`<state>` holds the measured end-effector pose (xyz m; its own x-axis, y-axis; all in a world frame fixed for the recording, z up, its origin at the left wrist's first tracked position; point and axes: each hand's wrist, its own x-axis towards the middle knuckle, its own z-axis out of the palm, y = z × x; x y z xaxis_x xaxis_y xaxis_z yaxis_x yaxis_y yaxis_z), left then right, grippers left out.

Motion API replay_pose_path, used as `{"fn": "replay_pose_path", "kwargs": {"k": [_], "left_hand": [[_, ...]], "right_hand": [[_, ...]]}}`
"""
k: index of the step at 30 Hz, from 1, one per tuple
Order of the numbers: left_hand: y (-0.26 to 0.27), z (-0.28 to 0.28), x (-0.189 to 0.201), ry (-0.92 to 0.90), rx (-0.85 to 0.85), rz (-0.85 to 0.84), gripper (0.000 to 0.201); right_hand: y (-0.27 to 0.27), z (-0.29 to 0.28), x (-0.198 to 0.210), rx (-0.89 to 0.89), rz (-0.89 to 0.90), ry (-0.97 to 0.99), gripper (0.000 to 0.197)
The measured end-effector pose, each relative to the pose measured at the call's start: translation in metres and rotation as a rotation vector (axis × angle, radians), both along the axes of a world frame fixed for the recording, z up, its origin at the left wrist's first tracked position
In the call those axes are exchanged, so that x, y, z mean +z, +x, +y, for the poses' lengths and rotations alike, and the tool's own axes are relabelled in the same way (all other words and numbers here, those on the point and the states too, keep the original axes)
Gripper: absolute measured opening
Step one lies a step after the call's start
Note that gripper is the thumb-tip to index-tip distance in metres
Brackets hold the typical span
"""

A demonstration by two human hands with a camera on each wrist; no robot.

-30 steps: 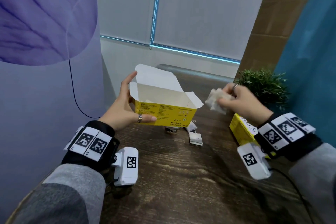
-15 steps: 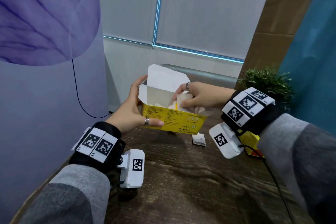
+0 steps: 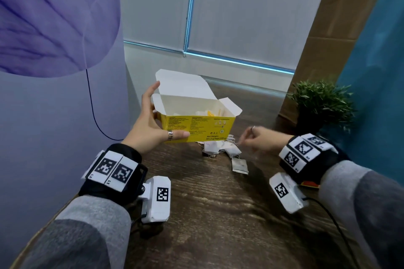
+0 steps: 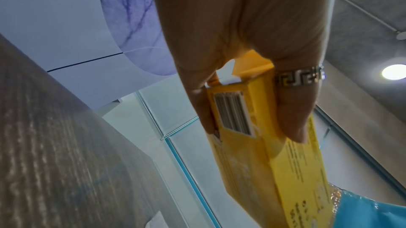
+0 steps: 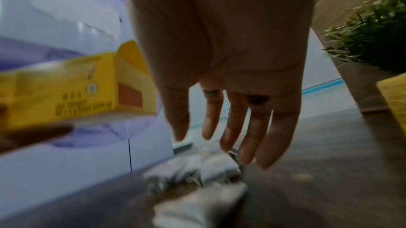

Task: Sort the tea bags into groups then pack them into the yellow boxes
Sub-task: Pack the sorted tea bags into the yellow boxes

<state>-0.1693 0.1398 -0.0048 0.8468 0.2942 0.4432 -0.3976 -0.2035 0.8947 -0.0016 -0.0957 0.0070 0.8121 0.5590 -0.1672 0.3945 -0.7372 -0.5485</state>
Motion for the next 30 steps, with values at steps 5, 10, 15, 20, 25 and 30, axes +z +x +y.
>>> {"fn": "replay_pose_path", "kwargs": {"k": [5,10,15,20,25,30], "left_hand": [[-0.001,0.0,0.001,0.01,0.061,-0.024,0.114],[-0.002,0.001,0.003,0.021,0.093,-0.013,0.113],[-0.003,0.002,0.004,0.032,0.098,-0.001,0.114],[-0.003,0.003,0.005,0.04,0.113,0.01,0.114],[-0.004,0.005,0.004,0.024,0.117,0.004,0.114],[-0.002,0.01,0.002,0.02,0.121,-0.012,0.115]], "right_hand": [[0.0,0.0,-0.027,0.085,0.032,-0.231,0.028],[-0.003,0.004,-0.023,0.122,0.156,-0.35,0.032],[-0.002,0.004,-0.019,0.176,0.168,-0.361,0.037],[0.008,0.018,-0.004,0.199,0.108,-0.093,0.028],[0.023,0.054,-0.005,0.06,0.201,0.214,0.022],[0.027,0.08,-0.025,0.158,-0.082,-0.191,0.053]]}}
